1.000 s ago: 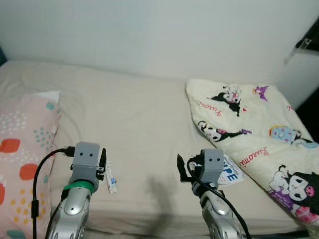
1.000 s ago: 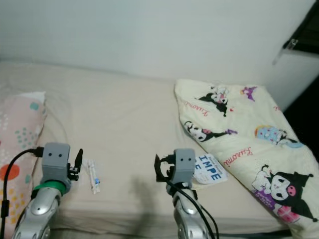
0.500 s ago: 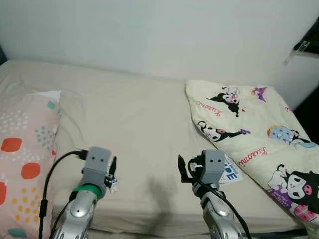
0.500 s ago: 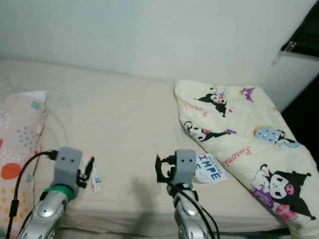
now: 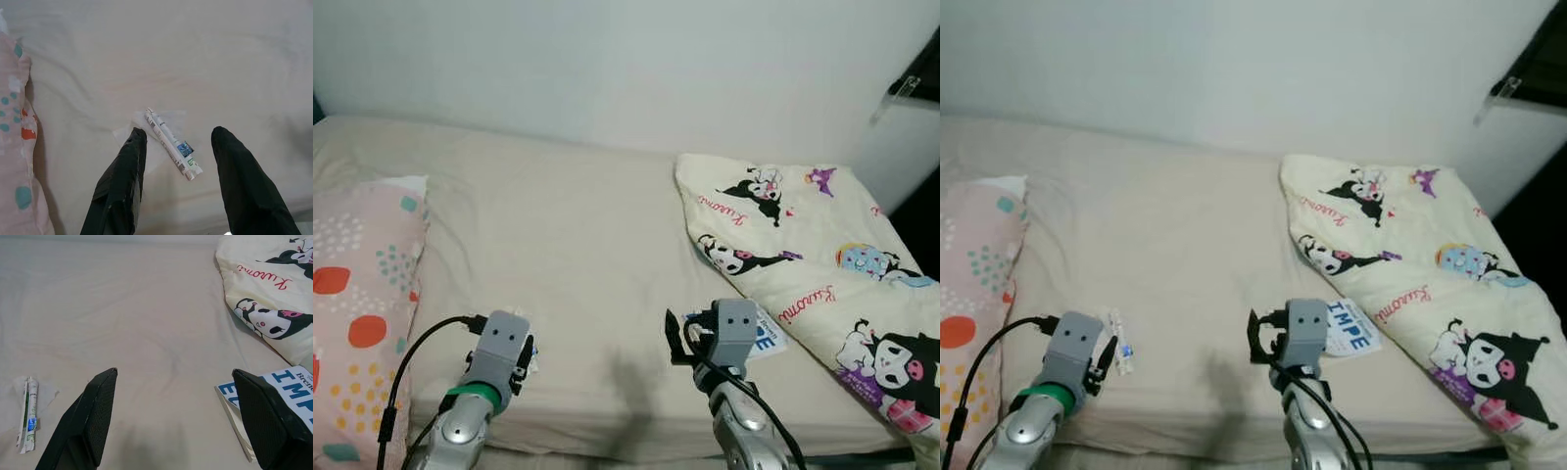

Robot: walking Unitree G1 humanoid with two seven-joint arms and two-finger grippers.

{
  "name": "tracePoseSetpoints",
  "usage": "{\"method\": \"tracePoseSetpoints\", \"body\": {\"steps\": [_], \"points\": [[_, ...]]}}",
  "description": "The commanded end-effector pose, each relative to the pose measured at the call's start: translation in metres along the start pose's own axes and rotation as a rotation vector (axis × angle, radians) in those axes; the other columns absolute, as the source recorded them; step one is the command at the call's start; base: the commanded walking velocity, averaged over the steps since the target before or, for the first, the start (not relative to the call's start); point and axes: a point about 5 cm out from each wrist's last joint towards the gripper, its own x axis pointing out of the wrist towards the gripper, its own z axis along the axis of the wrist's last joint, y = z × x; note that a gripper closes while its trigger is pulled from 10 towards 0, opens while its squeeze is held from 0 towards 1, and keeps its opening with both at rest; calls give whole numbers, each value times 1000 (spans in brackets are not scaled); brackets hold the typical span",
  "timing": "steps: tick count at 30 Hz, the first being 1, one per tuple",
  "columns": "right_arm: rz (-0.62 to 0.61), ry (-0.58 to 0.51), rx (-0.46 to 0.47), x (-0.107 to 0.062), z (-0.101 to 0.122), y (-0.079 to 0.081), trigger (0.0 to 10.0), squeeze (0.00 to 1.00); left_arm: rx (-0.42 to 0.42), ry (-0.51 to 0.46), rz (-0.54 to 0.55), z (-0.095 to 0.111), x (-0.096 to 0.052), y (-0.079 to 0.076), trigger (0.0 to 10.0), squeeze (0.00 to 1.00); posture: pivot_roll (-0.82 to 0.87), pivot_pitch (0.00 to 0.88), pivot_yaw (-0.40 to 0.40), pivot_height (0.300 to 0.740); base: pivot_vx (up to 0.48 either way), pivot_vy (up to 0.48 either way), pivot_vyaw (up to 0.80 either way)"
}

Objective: Clean up the room

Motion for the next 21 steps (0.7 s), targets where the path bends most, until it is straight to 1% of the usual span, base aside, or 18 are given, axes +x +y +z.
{"method": "tracePoseSetpoints", "body": {"steps": [1, 9, 16, 21], "points": [[-13, 24, 8, -1, -5, -2, 10000, 0, 8, 17, -12, -5, 0, -2, 10000, 0, 44, 92, -39, 670, 0, 0, 0], [-16, 28, 16, -4, -6, 0, 10000, 0, 17, 11, -11, -5, 3, 1, 10000, 0, 41, 99, -32, 636, 0, 0, 0], [-17, 29, 15, -4, -6, 0, 10000, 0, 19, 9, -9, -4, 4, 2, 10000, 0, 39, 103, -32, 621, 0, 0, 0], [-16, 29, 11, -4, -6, 0, 10000, 0, 22, 1, 17, -2, 7, 5, 10000, 0, 40, 108, -37, 601, 0, 0, 0]]}}
